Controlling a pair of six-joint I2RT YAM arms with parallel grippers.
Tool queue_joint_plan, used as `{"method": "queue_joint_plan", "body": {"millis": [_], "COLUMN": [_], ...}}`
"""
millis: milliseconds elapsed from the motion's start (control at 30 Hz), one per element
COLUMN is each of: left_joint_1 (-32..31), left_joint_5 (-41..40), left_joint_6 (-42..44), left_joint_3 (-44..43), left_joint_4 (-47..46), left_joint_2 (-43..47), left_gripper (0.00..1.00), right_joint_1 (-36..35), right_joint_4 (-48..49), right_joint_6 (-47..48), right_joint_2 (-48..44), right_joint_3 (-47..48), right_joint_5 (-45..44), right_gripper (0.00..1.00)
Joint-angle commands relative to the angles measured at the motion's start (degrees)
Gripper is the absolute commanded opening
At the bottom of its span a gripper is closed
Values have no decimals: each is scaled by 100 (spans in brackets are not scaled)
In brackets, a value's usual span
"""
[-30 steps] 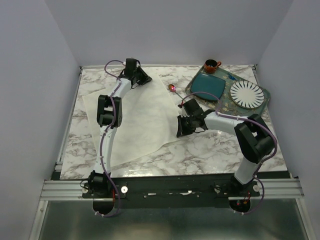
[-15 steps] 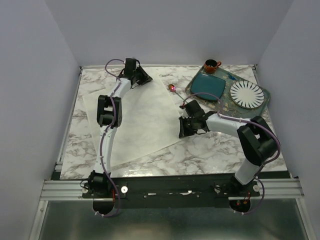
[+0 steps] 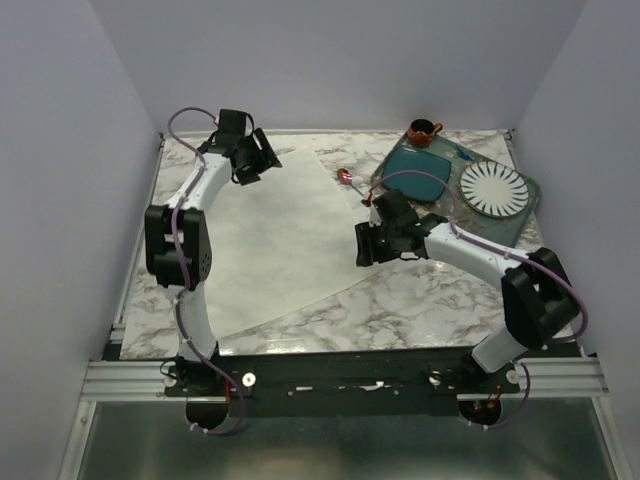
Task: Fold the napkin, place the utensils inside, and roll it up
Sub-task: Flatten the napkin out
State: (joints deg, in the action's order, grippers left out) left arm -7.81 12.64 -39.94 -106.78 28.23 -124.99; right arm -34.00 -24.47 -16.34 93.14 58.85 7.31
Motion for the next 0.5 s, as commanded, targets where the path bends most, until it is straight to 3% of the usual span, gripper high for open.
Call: {"method": "queue_joint_plan", "body": {"millis": [0,33,133,200,233,300,467], "left_joint_1": [104,131,464,727,737,1174,1458], "left_joint_5": [-1790,-1992,-2267,-2336,-2293,-1969,-1510], "left_joint_6": [145,58,-548,-899,-1014,-1129,-1533], "left_joint_3": [2254,3146,4755,5402,5944,6370,6951], "left_joint_4": [762,798,974,1070,1106,1141,1273], "left_joint_2": [2827,3657,5258,5983,6578,6978,7357], "left_gripper": [80,80,72,68,60,57,57], "right_joint_1": [-186,-186,-195,-204,-195,-195,-195], "right_joint_4": [-76,-41,-32,-23,-14,-5,82], "right_joint_6": [52,52,122,140,131,148,140], "right_joint_2": [-525,-604,-657,-718,-736,-797,-886], "right_joint_3": [-67,-93,-102,-110,-102,-67,-137], "right_joint_5": [192,235,271,315,306,385,587], "right_gripper": [67,68,70,70,70,71,71]}}
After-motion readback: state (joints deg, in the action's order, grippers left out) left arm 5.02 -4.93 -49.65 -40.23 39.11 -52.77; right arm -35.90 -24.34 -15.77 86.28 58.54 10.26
